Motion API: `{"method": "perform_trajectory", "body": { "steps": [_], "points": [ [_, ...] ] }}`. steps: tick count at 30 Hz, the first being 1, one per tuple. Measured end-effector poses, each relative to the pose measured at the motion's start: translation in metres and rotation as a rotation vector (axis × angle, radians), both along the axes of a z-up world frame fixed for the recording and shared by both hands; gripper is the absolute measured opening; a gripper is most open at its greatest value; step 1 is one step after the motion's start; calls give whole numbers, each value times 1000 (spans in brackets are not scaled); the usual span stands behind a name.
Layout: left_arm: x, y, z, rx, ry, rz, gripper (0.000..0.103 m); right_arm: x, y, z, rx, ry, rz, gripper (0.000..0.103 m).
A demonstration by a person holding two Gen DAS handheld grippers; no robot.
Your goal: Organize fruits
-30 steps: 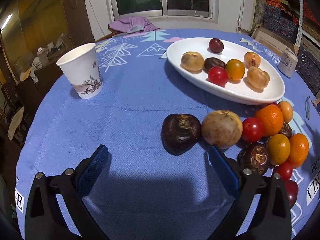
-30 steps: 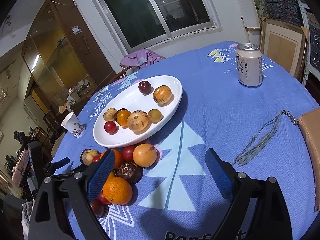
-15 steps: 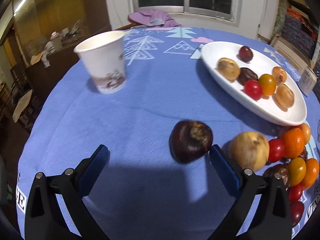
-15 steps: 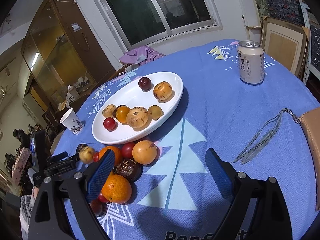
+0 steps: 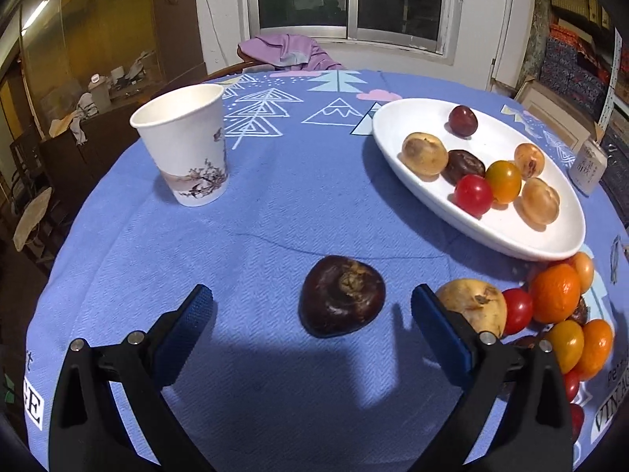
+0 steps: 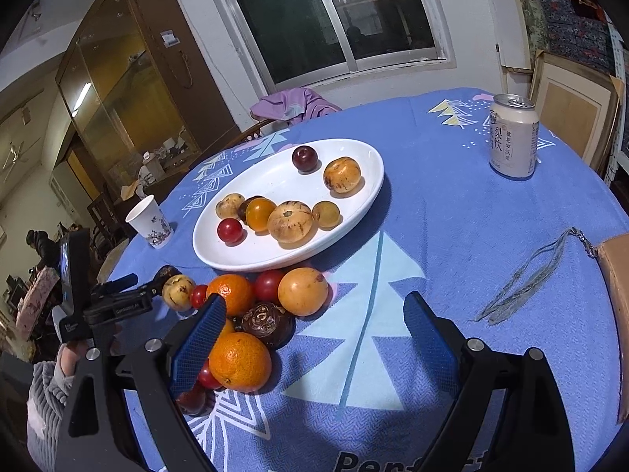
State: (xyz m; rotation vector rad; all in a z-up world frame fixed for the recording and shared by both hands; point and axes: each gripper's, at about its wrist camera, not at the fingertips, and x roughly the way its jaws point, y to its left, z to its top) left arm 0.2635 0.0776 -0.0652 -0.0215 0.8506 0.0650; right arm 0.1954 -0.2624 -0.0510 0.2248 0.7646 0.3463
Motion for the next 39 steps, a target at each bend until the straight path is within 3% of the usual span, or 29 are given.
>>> {"method": "perform_trajectory", "body": {
  "steps": [6,16,21,28,34,39],
  "points": [
    [7,26,-13,-106,67,35,99,-1,1,0,-3,2,3,93],
    [5,12,-9,25,52,43,99,-3,5,2,-9,-15,20,93],
    [9,-2,-11,42,64,-36,78,-9,22,1,-76,-36,94,92],
    [11,-2,-9,-17,44,-84,46,-22,46,-2,-162,-61,189,92],
    [-4,6,-1,-15,6,-42,46,-26,55,-5,-194,-58,224,91],
    [-33,13,24,-50,-72,-15,46,-36,67,-11,-295,-71,262,66]
  ]
}}
